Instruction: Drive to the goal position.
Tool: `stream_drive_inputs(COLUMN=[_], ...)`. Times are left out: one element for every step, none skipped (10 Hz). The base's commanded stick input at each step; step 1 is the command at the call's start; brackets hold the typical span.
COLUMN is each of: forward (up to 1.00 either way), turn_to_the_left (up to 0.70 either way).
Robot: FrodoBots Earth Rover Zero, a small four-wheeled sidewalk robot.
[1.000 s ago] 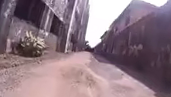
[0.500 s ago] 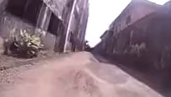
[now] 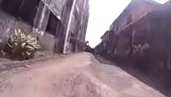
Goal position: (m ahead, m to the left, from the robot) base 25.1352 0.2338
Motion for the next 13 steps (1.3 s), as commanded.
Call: stream_drive_inputs(forward=[0.60,0.60,0.60,0.60,0.60,0.60,0.60,0.60,0.60,0.60,0.60,0.60,0.60], turn_to_the_left=[0.00,0.00,0.00,0.00,0.00,0.00,0.00,0.00,0.00,0.00,0.00,0.00,0.00])
